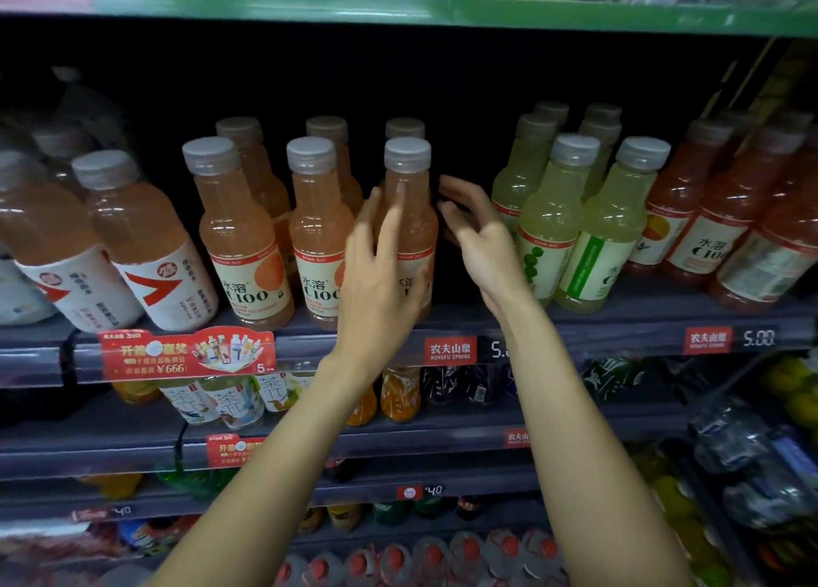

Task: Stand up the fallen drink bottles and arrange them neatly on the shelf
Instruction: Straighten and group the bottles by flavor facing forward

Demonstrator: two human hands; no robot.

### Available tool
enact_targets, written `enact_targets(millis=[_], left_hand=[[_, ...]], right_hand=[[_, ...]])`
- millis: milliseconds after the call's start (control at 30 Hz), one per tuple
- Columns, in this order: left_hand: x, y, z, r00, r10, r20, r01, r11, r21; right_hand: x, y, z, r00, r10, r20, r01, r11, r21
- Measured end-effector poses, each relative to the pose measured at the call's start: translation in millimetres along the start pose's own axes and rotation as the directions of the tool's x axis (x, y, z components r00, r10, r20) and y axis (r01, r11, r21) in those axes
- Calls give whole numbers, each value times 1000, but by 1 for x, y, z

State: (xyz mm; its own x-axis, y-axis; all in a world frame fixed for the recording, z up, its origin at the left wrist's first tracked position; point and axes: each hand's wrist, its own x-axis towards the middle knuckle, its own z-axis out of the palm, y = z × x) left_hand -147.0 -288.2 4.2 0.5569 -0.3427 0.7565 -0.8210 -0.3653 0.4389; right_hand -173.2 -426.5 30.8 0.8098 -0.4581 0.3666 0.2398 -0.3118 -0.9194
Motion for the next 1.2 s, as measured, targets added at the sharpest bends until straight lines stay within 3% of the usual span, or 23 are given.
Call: enact_targets(millis=[100,233,333,433,500,600,833,967,1100,1200], left_hand=[[-8,16,-3,993,-17,-119,1,992,-128],[-12,39,2,974,120,-190,-174,938,-300],[-7,51,20,998,58,29,-38,887,-460],[6,54,56,950,-68,304,212,856,-472],[16,53,79,907,-113,407,315,822,-473],[26,60,105,888,-149,436,364,806,-467],[26,64,126,955,-195,222,277,851,-446],[19,61,118,962,-245,120,273,882,-383],[14,54,102,964,-255,78,267,917,-297],[10,50,91,968,-225,108,246,932,-264]], right_hand=[[-35,-9,-9,982,-135,-136,115,983,-146],[-74,-8,-37,894,-320,-313,175,894,-414],[-87,6,-62,836,-368,-406,86,819,-567],[-86,23,-85,814,-344,-468,-54,758,-650],[-81,33,-96,836,-268,-480,-102,782,-615],[-70,45,-113,871,-220,-439,-59,841,-538],[-61,62,-137,906,-236,-350,55,889,-455],[-72,63,-147,860,-367,-355,95,798,-595],[-84,54,-143,806,-482,-343,239,796,-556],[-74,46,-124,859,-461,-220,334,832,-443]])
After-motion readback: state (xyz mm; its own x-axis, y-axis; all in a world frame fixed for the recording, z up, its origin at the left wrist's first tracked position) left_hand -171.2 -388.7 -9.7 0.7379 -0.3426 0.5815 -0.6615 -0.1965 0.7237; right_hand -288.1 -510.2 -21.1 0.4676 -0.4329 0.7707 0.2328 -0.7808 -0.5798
